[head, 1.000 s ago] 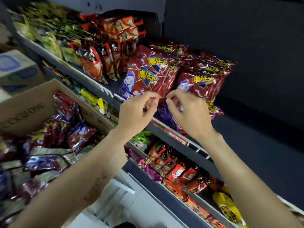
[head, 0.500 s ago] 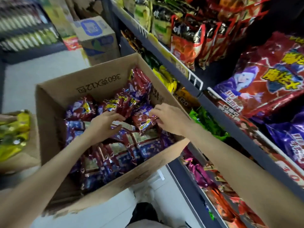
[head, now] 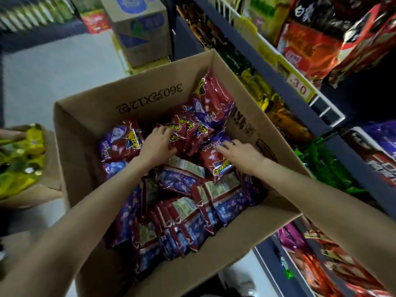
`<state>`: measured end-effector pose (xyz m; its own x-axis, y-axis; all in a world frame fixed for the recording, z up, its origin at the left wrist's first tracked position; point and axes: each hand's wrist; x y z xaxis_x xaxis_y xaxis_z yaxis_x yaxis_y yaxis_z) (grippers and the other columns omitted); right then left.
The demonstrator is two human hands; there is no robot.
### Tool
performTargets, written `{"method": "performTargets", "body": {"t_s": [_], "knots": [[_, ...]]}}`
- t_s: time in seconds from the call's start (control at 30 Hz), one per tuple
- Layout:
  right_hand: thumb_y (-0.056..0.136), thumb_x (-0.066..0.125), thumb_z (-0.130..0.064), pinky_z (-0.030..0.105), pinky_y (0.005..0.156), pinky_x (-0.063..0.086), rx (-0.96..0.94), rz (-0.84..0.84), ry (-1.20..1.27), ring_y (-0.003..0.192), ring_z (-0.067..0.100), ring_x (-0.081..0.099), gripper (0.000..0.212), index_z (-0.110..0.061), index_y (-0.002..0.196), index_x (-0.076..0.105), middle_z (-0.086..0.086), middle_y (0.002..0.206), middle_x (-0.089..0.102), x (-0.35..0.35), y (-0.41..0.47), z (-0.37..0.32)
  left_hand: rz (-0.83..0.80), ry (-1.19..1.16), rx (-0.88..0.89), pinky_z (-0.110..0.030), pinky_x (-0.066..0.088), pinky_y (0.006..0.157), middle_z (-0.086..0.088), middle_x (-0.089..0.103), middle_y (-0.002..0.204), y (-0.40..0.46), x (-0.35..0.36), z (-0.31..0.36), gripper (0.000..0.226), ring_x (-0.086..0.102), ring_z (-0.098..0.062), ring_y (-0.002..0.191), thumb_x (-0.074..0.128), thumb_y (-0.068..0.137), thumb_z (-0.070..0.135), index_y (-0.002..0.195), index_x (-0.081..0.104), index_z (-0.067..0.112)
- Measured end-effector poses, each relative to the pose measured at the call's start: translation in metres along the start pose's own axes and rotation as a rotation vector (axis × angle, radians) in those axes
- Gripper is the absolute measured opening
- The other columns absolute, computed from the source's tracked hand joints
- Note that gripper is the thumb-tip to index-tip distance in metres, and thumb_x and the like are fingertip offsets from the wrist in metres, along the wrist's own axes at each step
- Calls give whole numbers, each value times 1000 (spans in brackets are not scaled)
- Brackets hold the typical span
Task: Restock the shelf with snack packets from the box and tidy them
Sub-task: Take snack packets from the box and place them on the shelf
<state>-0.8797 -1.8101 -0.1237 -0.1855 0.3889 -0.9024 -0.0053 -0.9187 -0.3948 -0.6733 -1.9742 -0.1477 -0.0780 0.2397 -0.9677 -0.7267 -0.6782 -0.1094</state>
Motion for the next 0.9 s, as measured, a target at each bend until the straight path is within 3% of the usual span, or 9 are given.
{"method": "performTargets", "body": {"t_s": [0.1, 0.17, 0.27, 0.4, 0.5, 0.6, 0.7, 0.83, 0.9], "knots": [[90, 55, -9, 38, 82, 48, 10, 74, 142, 126, 28, 44, 60, -22, 144, 31, 3, 149, 33, -13, -4, 7, -146, 85, 81, -41, 34, 105, -13, 40, 140, 17, 0, -15, 67, 34, -31, 131, 61, 79, 11, 142, 37, 15], [88, 63, -19, 39, 82, 51, 50, 191, 344, 116, 25, 54, 48, -26, 134, 48, -1, 142, 43, -21, -9, 11, -180, 245, 153, -40, 30, 105, -10, 39, 138, 24, -3, -21, 71, 33, -30, 130, 62, 77, 10, 142, 35, 18], [80, 74, -26, 38, 79, 53, 159, 350, 664, 101, 16, 63, 41, -27, 116, 56, -7, 116, 63, -33, -20, 11, -244, 442, 227, -36, 33, 100, -7, 40, 134, 31, -14, -23, 64, 36, -26, 126, 65, 82, 21, 140, 38, 19], [71, 82, -24, 24, 73, 51, 294, 361, 1016, 88, 5, 62, 36, -24, 96, 55, -14, 94, 66, -46, -31, 13, -216, 479, 319, -35, 35, 99, -3, 40, 138, 30, -32, -31, 56, 38, -24, 125, 62, 87, 36, 139, 41, 27], [71, 82, -14, 17, 77, 48, 278, 368, 1246, 91, 1, 61, 29, -23, 92, 66, -15, 93, 67, -54, -40, 16, -104, 393, 369, -38, 38, 96, -1, 50, 132, 20, -56, -34, 52, 49, -24, 118, 61, 88, 39, 135, 44, 28], [73, 80, -12, 10, 73, 46, 250, 433, 1373, 87, -1, 63, 26, -26, 91, 69, -14, 91, 69, -63, -56, 16, 113, 251, 441, -40, 46, 79, -5, 62, 106, 5, -84, -28, 44, 62, -29, 96, 65, 85, 41, 122, 56, 19], [76, 77, -25, 18, 74, 51, 335, 615, 1357, 84, 5, 67, 14, -27, 87, 69, -12, 88, 71, -68, -75, 11, 316, -8, 358, -32, 47, 64, 0, 65, 98, -16, -109, -12, 42, 63, -24, 85, 67, 82, 45, 112, 60, 17], [82, 67, -41, 36, 73, 50, 440, 854, 1326, 80, 16, 67, 26, -18, 95, 68, -2, 88, 72, -79, -114, 9, 439, -447, 225, -26, 51, 71, 16, 65, 92, -47, -134, 25, 43, 63, -6, 81, 70, 76, 52, 107, 59, 25], [83, 62, -44, 27, 70, 49, 466, 958, 1343, 79, 8, 66, 31, -17, 97, 68, -4, 90, 71, -87, -140, 8, 465, -613, 228, -20, 52, 75, 19, 64, 91, -60, -144, 50, 36, 63, 2, 82, 70, 76, 45, 105, 60, 28]]}}
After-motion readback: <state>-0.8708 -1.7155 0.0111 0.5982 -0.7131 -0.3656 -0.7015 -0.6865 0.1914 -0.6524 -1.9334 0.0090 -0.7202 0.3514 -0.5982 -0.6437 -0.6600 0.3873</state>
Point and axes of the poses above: each hand's wrist, its own y-axis towards the middle knuckle, its own x-axis out of the palm, z = x × y
